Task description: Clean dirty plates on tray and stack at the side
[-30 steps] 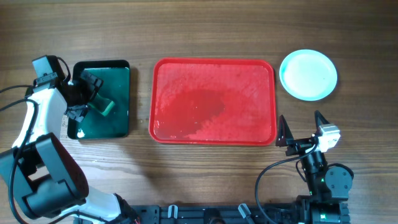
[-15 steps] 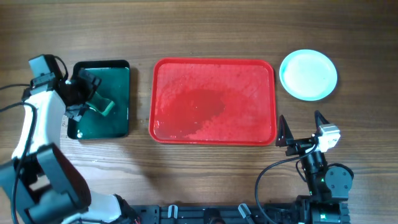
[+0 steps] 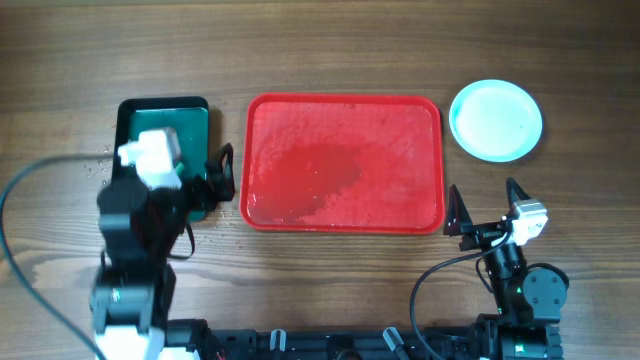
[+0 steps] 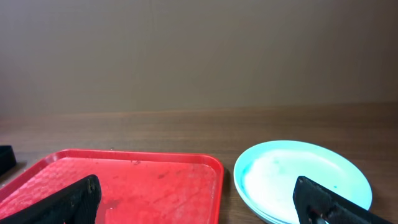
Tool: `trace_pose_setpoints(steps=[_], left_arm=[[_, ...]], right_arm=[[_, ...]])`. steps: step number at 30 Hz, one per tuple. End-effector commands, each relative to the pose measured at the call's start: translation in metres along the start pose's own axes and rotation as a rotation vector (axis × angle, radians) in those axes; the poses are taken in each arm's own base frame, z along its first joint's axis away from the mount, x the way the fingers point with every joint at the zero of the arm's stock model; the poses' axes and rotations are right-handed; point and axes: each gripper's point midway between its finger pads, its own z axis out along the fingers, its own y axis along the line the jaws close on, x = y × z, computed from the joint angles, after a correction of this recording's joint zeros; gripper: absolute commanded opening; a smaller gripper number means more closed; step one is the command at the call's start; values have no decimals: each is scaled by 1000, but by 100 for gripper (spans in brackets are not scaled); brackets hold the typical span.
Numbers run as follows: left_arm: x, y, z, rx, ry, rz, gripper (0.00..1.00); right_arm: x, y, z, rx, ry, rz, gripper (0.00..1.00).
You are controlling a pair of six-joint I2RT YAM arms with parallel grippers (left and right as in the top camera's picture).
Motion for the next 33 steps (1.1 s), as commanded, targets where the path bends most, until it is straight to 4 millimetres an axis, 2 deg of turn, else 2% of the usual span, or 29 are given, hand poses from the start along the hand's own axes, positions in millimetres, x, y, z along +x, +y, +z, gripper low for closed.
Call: trace_pose_setpoints(steps=[1,6,9,15,18,23,33], left_arm=[[23,2,-16,20,-96,66,100],[39,4,-25,59,-265,101,100],[42,8,-29,63,-375,119,100],[34,17,-40,24,-521,125,100],[36,27,-38,-28,-511,109,100],[73,51,-23,-135,-347,72,100],[74,50,-22,-155,-334,233,100]], right_arm=[[-2,-2,-1,9,-11,4,100],[-2,-2,-1,9,-11,4,100],[-2,-2,-1,9,-11,5,100],[-2,-2,-1,9,-11,4,100],[-2,-2,-1,9,-11,4,100],[-2,-2,-1,9,-11,5,100],[-2,-2,-1,9,-11,4,100]])
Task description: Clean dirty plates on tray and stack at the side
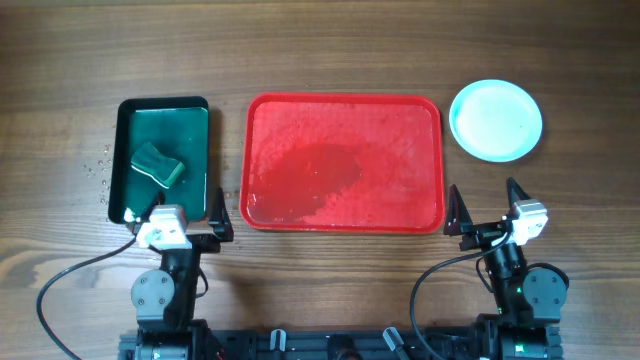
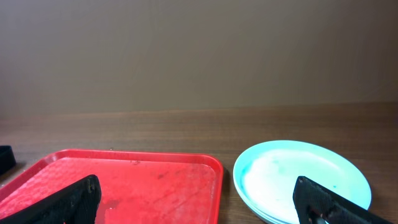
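The red tray (image 1: 344,160) lies mid-table with no plate on it, only wet smears; its right end also shows in the right wrist view, red tray (image 2: 155,186). Light blue plates (image 1: 495,120) sit stacked to the tray's right, also seen as the plates (image 2: 301,180). A green sponge (image 1: 158,164) rests in the dark green dish (image 1: 195,115) on the left. My left gripper (image 1: 176,212) sits open at the dish's near edge. My right gripper (image 1: 484,207) stands open near the tray's front right corner, holding nothing.
Water droplets (image 1: 100,160) speckle the wood left of the dish. Both arm bases and their cables sit along the table's front edge.
The left arm has pulled back from over the dish to the front edge, its gripper now open by the dish's near rim. The sponge now shows in the dish. The right arm is unchanged.
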Tool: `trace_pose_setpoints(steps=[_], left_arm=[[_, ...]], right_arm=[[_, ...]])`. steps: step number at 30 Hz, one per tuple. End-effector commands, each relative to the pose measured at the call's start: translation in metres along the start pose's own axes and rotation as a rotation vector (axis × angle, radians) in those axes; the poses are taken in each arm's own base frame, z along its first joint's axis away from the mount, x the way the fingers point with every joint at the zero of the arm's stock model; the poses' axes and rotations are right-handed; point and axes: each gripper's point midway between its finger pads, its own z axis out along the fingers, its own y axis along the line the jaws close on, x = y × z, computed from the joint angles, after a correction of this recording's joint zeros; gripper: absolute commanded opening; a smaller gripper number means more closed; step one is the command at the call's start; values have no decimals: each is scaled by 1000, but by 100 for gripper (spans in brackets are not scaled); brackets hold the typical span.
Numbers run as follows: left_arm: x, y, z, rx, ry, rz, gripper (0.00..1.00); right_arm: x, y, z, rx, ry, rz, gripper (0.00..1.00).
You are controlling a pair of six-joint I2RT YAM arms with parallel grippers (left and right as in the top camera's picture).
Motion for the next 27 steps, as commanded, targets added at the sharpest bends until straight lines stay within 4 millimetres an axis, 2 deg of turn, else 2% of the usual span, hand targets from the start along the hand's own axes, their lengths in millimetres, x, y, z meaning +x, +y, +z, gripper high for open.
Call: trace_pose_setpoints(steps=[1,7,27], left_arm=[[1,2,0,-14,0,80,100],[1,0,0,-1,2,132,100],[1,1,0,-4,1,128,100]], right_arm=[[-2,-2,-1,8,-11,4,100],[-2,-2,-1,8,-11,4,100],[-2,-2,0,8,-10,4,100]])
